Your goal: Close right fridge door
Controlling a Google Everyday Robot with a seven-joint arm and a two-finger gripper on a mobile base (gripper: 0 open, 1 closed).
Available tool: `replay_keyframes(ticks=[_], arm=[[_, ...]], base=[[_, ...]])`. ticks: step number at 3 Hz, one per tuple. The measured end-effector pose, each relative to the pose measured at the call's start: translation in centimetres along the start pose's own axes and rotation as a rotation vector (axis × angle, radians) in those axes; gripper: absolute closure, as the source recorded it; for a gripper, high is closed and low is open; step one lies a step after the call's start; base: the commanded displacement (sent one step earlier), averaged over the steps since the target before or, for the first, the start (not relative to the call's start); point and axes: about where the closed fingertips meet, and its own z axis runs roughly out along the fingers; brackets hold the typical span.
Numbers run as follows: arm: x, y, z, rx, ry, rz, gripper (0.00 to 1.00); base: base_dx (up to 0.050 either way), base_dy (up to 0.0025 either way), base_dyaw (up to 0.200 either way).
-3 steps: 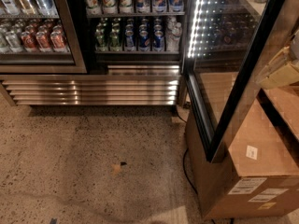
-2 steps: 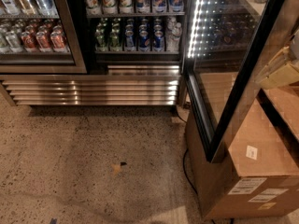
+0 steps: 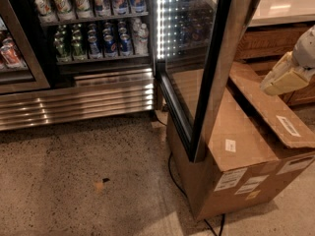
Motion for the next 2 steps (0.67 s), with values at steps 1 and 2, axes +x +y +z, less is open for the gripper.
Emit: replay_keyframes(ticks=[1, 2], arm=[[0.0, 0.0, 0.0, 0.0, 0.0, 0.0, 1.0], [0.0, 0.0, 0.0, 0.0, 0.0, 0.0, 1.0]], base=[[0.05, -0.00002, 0.001], [0.05, -0.00006, 0.002]])
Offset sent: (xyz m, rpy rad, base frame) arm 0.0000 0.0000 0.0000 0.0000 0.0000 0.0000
